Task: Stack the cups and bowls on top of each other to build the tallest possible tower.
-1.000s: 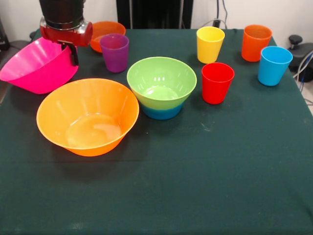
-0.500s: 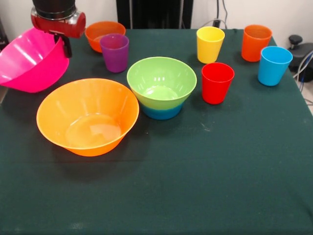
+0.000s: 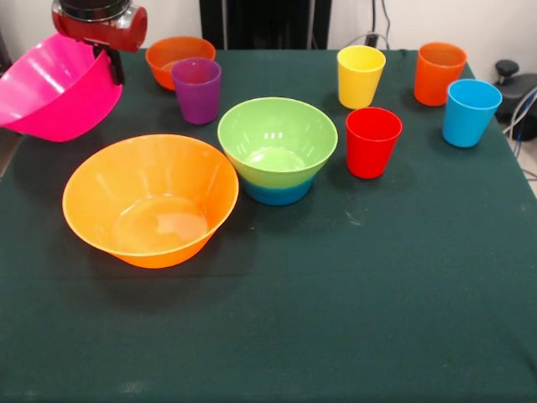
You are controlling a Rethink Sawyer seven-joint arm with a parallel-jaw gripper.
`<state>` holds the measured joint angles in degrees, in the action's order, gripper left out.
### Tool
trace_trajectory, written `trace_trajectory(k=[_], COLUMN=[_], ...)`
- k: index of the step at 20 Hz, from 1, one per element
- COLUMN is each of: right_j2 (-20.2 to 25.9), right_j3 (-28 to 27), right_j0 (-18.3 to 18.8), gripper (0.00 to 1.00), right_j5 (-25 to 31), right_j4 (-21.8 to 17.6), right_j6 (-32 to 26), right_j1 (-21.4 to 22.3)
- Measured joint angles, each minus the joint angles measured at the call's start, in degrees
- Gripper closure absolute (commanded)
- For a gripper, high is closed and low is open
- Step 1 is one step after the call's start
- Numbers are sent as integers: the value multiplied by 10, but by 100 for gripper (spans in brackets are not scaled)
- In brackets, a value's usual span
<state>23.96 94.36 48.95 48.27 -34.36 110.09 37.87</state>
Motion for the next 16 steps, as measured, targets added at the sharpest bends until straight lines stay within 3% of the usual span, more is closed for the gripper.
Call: trace_trajectory(k=[16], right_j2=[0], right_j3=[0], right_j0=[-3], gripper=[100], right_j5=[0], right_j4=[9], right_j6=[0], right_j1=[6])
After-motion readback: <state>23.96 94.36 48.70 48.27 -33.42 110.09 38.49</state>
